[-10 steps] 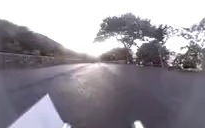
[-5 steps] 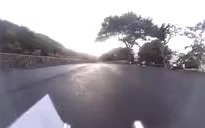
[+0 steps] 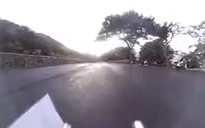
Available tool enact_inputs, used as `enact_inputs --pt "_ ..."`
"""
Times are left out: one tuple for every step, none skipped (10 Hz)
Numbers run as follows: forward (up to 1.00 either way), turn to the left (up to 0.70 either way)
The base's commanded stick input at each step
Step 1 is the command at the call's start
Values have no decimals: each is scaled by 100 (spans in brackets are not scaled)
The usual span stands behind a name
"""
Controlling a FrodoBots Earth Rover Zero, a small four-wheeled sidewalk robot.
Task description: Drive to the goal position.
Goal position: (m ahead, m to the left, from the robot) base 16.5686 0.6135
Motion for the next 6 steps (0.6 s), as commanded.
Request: enact_inputs --pt "50 0" --pt "50 0" --pt "50 0" --pt "50 0" --pt "50 0" --pt "50 0"
